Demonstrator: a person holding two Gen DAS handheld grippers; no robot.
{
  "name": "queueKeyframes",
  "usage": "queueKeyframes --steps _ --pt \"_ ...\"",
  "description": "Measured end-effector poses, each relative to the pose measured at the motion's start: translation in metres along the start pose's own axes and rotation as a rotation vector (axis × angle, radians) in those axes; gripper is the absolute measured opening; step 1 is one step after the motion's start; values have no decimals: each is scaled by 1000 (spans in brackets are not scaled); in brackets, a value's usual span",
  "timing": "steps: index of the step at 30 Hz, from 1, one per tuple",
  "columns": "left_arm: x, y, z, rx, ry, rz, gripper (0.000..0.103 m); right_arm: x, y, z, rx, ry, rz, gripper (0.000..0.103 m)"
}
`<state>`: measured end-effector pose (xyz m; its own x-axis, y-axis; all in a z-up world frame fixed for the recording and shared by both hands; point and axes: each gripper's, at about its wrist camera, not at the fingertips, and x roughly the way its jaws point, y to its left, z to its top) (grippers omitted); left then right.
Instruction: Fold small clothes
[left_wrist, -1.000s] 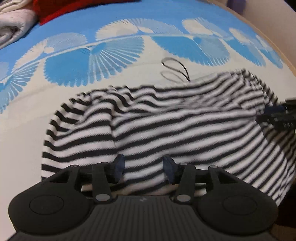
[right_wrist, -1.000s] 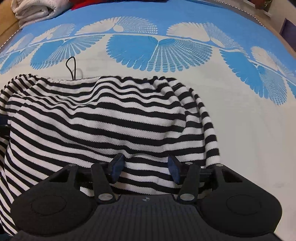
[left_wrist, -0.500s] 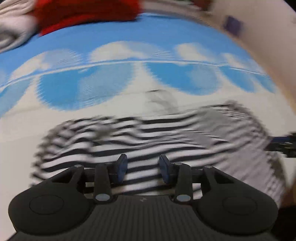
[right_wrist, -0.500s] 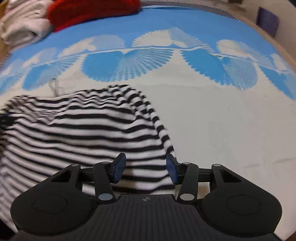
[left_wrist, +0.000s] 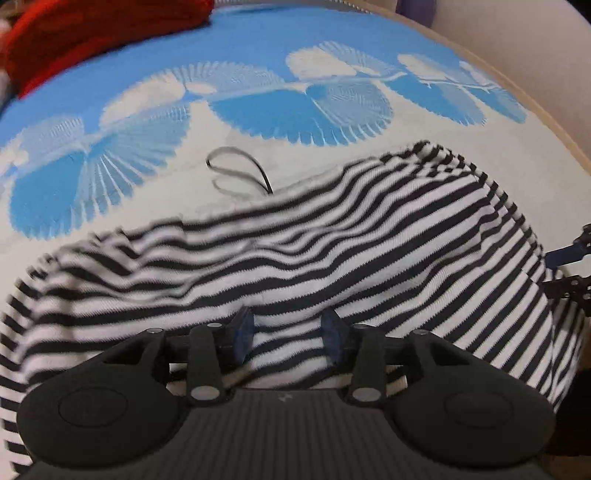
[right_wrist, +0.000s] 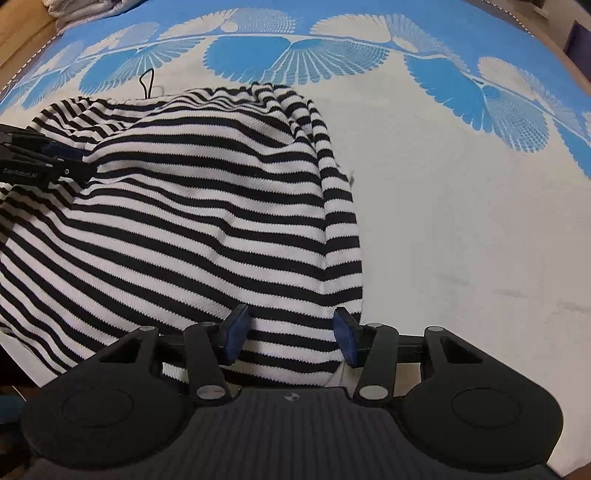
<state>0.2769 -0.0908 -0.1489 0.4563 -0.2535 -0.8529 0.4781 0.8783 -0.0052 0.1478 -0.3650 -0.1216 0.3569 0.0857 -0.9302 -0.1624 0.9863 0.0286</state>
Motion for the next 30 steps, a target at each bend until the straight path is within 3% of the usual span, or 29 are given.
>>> queueKeyframes --steps 3,6,9,14,17,22,24,30 --pt "-10 7 4 -10 -50 25 48 -6 2 2 -17 -20 -3 51" --pt "-24 30 9 -109 -73 26 48 -15 1 5 -14 -67 15 51" --pt "-37 60 6 -223 -78 34 60 -25 3 14 -3 -146 22 51" --pt "-56 99 -12 -292 -72 79 60 -27 28 47 18 -257 61 51" --pt "-68 118 -25 -327 -65 80 60 -9 46 68 6 -251 59 51" --pt "-86 128 -33 -316 -73 94 60 37 61 89 31 -170 -36 51" --pt "-93 129 -32 -313 -86 92 60 49 62 92 62 -147 -60 57" --pt "-116 133 -38 -335 -104 91 60 21 58 82 138 -199 -84 57"
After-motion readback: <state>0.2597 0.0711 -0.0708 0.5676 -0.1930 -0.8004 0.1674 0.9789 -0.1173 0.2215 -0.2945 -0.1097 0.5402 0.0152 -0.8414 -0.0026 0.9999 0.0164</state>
